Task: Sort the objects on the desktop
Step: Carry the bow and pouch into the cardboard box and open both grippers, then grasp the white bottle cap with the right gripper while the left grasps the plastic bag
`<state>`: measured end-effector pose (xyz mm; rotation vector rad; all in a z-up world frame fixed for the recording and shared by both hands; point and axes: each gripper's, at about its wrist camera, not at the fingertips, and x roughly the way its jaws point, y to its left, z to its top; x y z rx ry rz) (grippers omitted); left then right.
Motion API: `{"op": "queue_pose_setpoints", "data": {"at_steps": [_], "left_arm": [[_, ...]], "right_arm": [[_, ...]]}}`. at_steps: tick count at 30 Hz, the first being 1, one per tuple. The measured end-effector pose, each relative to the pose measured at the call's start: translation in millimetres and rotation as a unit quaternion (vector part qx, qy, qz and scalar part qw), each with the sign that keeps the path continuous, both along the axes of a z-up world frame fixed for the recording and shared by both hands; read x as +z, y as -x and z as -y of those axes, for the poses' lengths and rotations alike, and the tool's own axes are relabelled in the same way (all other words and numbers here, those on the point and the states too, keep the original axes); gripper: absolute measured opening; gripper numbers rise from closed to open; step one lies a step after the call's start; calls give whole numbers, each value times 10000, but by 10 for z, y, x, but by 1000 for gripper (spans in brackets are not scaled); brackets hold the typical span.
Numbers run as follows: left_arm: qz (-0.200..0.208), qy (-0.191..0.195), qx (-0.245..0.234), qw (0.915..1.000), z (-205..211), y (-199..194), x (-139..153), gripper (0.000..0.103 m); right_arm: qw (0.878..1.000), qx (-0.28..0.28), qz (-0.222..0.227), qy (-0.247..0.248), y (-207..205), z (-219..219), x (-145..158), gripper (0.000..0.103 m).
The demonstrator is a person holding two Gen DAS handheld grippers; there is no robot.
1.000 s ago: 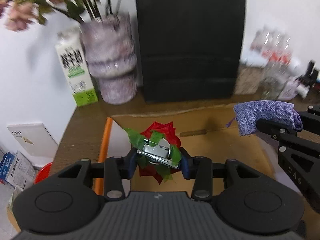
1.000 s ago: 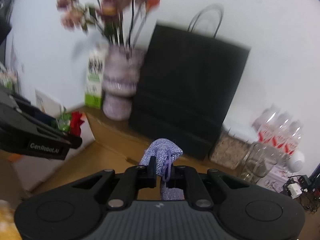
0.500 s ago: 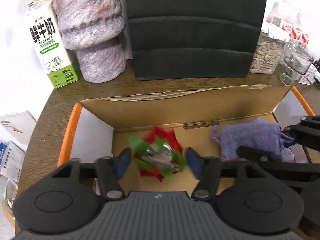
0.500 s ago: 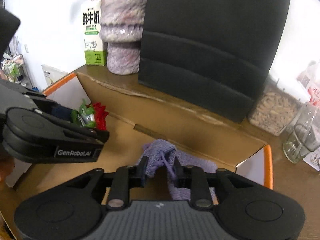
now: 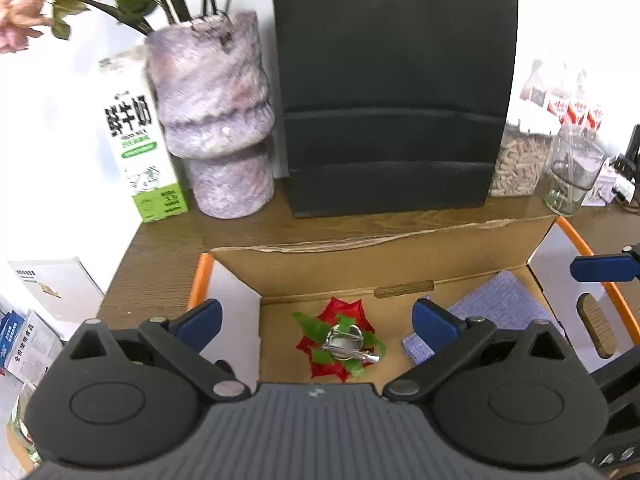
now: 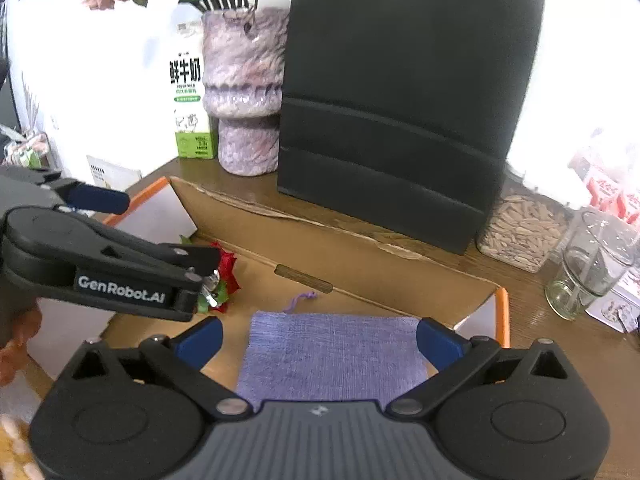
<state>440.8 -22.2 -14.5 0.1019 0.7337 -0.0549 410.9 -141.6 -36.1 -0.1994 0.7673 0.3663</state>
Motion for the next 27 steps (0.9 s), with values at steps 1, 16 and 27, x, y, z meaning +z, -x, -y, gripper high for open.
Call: {"op": "queue_pose_setpoints", "data": {"at_steps": [1, 16, 27], "left_arm": [[50, 10, 18, 10000, -19, 46, 22, 103], [1230, 426, 142, 9914, -539, 1443, 602, 103], [1421, 285, 485, 9882, -944, 2600, 238, 103]], "right_arm": [[10000, -27, 29, -31, 42, 17, 38, 103], [9934, 0, 976, -606, 1340, 498, 605, 103], [9925, -139, 942, -770, 2442, 907, 242, 103]]}}
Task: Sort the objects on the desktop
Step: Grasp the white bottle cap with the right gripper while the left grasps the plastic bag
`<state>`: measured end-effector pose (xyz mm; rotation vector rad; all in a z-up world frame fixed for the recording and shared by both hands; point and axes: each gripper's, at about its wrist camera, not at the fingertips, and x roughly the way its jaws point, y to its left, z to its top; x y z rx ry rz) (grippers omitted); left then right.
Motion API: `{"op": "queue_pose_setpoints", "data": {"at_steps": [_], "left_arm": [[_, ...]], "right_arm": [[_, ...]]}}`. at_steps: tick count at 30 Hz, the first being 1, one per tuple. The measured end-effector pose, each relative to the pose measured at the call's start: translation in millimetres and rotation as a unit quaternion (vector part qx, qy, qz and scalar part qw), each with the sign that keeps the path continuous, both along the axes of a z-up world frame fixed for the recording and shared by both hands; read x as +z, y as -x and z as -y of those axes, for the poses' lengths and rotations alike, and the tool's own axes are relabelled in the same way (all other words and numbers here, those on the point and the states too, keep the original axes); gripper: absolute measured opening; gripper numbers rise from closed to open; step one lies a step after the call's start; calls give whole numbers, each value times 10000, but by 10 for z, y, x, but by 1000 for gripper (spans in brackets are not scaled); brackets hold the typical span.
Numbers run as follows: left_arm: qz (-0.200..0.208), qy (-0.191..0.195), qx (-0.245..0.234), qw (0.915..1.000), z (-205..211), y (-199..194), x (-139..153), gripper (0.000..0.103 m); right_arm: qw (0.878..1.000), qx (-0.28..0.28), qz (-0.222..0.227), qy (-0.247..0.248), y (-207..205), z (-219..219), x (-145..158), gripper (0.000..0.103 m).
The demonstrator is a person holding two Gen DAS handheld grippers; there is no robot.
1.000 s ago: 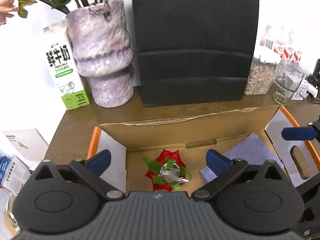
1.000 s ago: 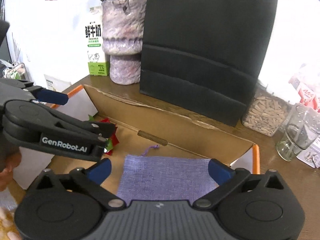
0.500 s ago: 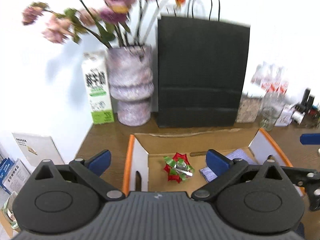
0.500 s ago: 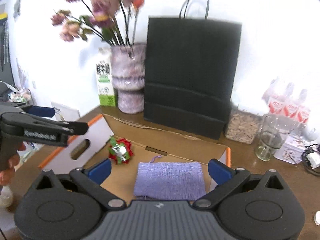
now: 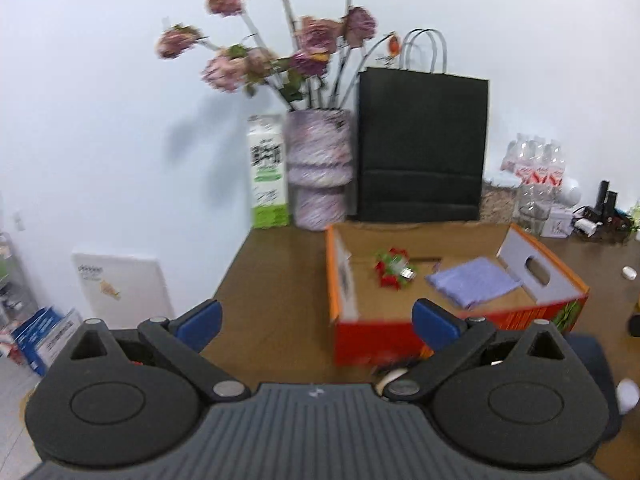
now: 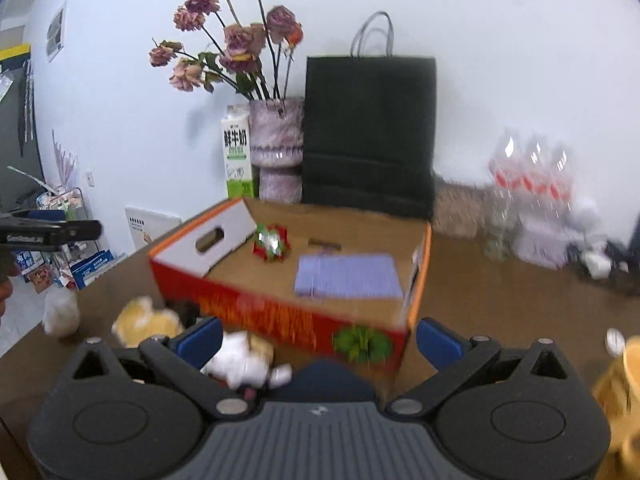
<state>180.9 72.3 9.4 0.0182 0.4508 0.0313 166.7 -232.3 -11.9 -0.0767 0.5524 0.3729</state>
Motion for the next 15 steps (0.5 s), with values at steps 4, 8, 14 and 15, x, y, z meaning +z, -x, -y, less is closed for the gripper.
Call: {"op": "queue_pose_setpoints", "data": {"at_steps": [4, 8, 14, 15], "left_arm": [[-162, 160, 303, 9993, -157, 276, -201, 103], [-295, 229, 610, 9974, -283, 494, -406, 103], [-434, 474, 1036, 9925, -400, 744, -659, 103], [-477, 521, 1044, 9920, -424, 753, -687, 103]], "right_arm": [[9995, -230, -205, -52, 255, 102, -255, 103], [9984, -462, -319, -117, 472, 183, -464, 103], [9962, -748, -439, -110, 684, 265, -709, 103], [9957, -793, -478, -92, 689, 274, -740, 103]]}}
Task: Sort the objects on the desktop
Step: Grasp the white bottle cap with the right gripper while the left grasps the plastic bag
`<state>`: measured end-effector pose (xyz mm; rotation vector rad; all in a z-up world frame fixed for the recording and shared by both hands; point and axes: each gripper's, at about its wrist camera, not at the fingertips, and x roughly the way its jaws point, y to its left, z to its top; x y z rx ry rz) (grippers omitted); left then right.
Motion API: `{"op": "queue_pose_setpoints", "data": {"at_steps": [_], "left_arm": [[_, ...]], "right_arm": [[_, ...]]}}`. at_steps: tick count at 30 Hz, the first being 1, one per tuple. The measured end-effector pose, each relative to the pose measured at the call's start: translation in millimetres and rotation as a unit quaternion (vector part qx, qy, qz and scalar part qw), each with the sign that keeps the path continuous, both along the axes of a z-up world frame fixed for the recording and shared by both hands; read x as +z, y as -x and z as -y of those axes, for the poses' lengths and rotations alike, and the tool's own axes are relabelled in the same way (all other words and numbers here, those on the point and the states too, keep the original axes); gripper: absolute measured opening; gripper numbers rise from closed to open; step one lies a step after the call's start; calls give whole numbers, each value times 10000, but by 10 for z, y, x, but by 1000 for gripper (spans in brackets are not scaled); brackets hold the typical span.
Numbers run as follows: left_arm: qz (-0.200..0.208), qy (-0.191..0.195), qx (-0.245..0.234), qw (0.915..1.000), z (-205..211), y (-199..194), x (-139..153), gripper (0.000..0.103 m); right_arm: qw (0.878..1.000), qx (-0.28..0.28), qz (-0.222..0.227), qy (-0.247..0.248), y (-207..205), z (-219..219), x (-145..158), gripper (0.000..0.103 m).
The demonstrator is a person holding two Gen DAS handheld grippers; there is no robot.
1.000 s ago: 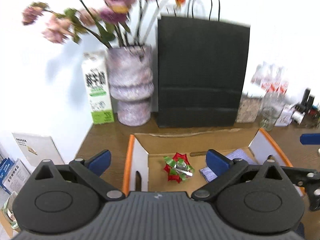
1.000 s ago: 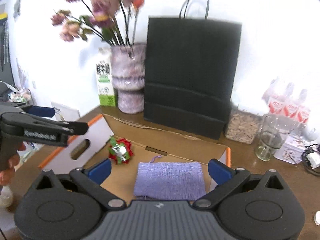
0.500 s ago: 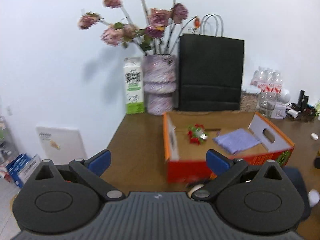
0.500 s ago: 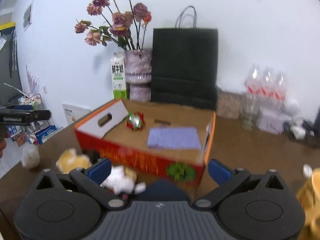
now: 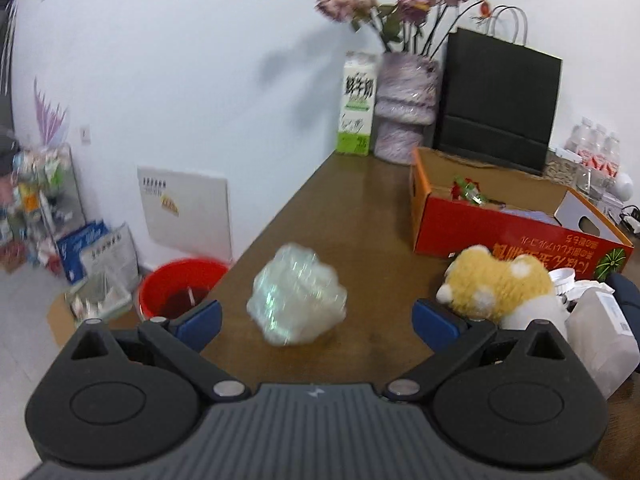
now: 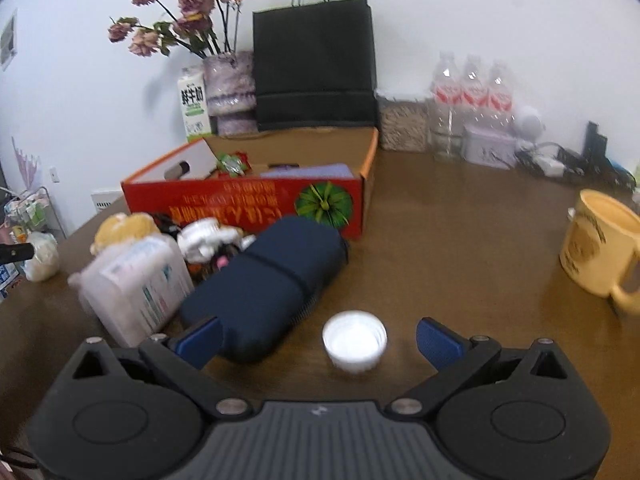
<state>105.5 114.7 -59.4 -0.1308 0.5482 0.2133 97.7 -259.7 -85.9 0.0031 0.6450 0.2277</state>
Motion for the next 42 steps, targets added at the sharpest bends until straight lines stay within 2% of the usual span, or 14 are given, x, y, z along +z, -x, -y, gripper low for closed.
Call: {"op": "queue_pose_setpoints", "data": {"at_steps": [5, 8, 17, 20, 21, 33, 34, 36, 37, 39, 42], "left_arm": [[-97, -103, 105, 9998, -42, -33, -23, 103], [-87, -103, 48, 9999, -37, -56, -14, 103], [-206, -152, 26, 9997, -39, -191, -39, 103], [-250, -177, 29, 9995, -25, -241, -47, 103], [-265, -186, 28, 9995, -25, -257, -53, 103], [-433, -280, 62, 9986, -74, -531, -113, 102], [-458, -291, 81, 9985, -78, -550, -120, 100], [-497, -304, 116, 9982, -80, -569, -136, 86], [-512, -297, 120, 9982, -81, -579, -146, 83], [-564, -255, 118, 9980, -95, -595, -167, 63], [-575, -179, 129, 9981, -111, -597, -190, 54]], "right_arm": [[9996, -238, -92, 114, -37, 52, -96, 102], [9993, -328, -122, 143, -60, 91, -133, 96], [9990, -271, -247, 240, -199, 65, -240, 67], [9990, -231, -280, 259, -253, 48, -261, 52], [9991, -215, -242, 282, -258, 42, -262, 40], [9992, -203, -161, 303, -295, 31, -274, 39], [9992, -202, -160, 303, -296, 32, -274, 39], [9992, -202, -158, 308, -293, 33, -275, 39], [9992, -201, -155, 313, -294, 28, -275, 39], [9992, -198, -150, 314, -294, 26, -276, 39], [9992, -197, -145, 313, -297, 27, -277, 39]]}}
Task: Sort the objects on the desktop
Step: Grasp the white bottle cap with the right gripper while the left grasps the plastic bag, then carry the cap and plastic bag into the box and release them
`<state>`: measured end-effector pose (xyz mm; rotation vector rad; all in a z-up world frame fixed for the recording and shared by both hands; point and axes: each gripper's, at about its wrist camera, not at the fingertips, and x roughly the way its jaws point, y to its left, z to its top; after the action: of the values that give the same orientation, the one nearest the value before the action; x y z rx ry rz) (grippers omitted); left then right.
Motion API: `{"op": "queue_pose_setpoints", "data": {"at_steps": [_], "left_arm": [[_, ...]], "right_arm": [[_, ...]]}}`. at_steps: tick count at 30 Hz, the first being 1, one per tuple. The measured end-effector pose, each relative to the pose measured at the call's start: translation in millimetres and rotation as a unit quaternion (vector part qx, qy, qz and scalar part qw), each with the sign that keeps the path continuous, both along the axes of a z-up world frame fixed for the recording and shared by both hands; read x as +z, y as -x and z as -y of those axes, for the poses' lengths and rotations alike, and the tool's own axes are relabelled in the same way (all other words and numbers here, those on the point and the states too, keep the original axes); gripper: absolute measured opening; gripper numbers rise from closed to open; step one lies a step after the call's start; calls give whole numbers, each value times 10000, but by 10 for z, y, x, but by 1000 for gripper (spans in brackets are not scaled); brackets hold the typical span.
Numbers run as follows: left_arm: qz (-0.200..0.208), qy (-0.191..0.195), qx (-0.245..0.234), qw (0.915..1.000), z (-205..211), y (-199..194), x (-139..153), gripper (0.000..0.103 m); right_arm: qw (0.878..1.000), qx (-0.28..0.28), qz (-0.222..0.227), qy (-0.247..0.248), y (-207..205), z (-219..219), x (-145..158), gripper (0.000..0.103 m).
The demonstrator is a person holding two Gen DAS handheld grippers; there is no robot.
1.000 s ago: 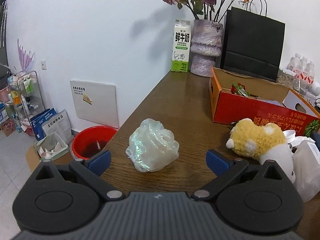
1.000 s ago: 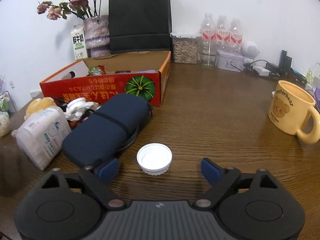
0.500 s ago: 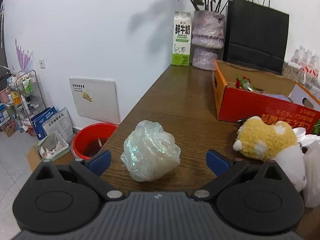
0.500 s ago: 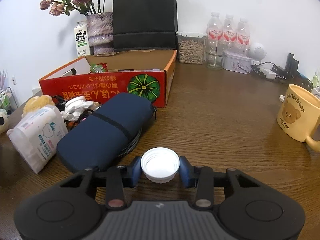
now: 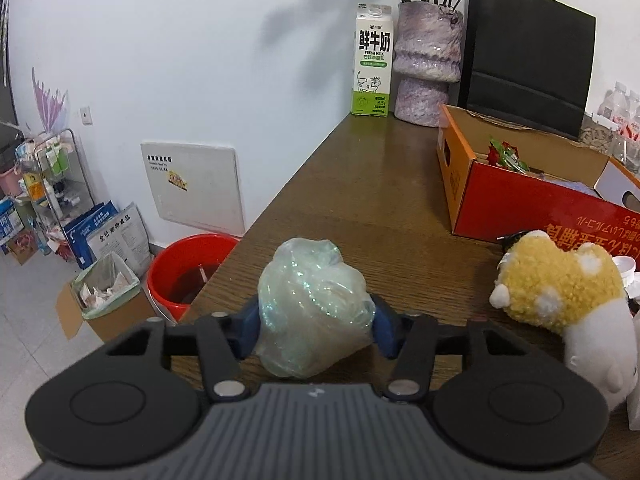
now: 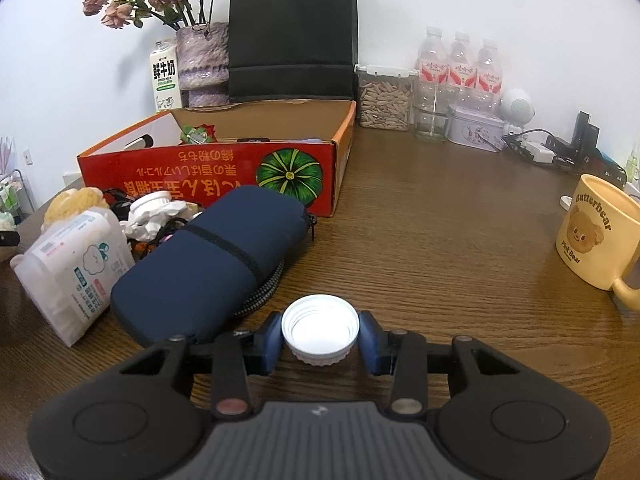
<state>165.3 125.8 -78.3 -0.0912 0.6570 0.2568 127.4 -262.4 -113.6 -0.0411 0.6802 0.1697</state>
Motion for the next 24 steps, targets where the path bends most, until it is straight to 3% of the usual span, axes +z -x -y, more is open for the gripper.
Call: {"op": "queue_pose_setpoints", "data": {"at_steps": [15, 24], "left_arm": [[256, 127, -76, 9996, 15, 97, 99, 49], [686, 145, -422, 9966, 163, 43, 412, 48]], "right_arm": [[10000, -2, 68, -65, 4, -2, 29, 39], [9982, 89, 586, -105, -81, -45, 330, 39]]}}
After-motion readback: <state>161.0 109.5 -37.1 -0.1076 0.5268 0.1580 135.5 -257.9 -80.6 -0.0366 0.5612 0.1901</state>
